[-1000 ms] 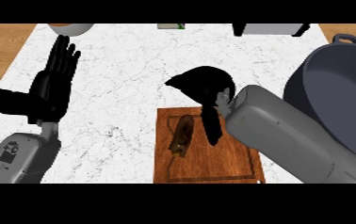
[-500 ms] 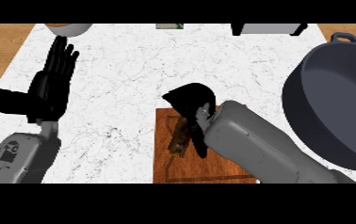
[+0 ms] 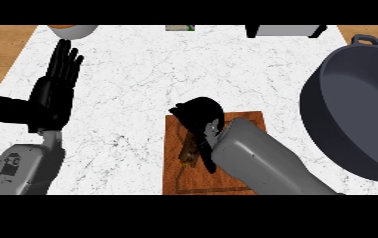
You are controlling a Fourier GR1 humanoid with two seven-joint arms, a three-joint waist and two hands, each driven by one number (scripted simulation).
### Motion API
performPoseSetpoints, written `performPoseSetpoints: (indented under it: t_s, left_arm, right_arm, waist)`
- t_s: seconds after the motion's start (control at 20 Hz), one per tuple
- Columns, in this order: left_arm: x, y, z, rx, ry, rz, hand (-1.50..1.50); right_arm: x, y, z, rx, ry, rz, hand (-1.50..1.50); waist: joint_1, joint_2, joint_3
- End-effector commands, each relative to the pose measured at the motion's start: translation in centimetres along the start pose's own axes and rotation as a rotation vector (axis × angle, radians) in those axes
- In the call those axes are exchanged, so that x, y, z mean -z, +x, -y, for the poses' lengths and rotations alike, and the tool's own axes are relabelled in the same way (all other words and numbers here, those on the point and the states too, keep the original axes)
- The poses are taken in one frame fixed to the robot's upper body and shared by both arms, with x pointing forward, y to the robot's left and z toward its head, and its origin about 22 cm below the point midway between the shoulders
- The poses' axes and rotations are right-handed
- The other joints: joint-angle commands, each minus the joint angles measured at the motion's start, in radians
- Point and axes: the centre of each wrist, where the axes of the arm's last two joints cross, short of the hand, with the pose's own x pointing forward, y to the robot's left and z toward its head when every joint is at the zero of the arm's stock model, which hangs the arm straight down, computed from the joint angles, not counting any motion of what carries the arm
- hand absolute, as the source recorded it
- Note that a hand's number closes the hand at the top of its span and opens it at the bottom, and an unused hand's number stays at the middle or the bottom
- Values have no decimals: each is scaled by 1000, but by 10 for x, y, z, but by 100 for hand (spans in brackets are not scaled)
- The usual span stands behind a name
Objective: Pick the sweet potato from the cutting board and place it in the pot
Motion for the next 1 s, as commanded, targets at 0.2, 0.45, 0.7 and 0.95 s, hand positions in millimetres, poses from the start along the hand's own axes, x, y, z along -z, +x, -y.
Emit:
performPoseSetpoints:
  t_s: [0.2, 0.45, 0.7, 0.95]
  left_arm:
    - [-6, -6, 8, 0, 0, 13, 0]
    - [7, -1, -17, -3, -1, 7, 0]
    - [12, -1, -10, -11, -13, 4, 0]
    - [-3, -3, -13, -6, -4, 8, 0]
  right_arm:
    - [20, 5, -13, -60, -2, -55, -150]
    - [32, -3, -42, -67, 7, -102, -150]
    - [45, 3, -50, -53, -5, -88, -150]
    - [64, -16, -80, -64, 10, -63, -150]
  waist:
    - [3, 1, 0]
    - [0, 1, 0]
    - [4, 1, 0]
    - [7, 2, 0]
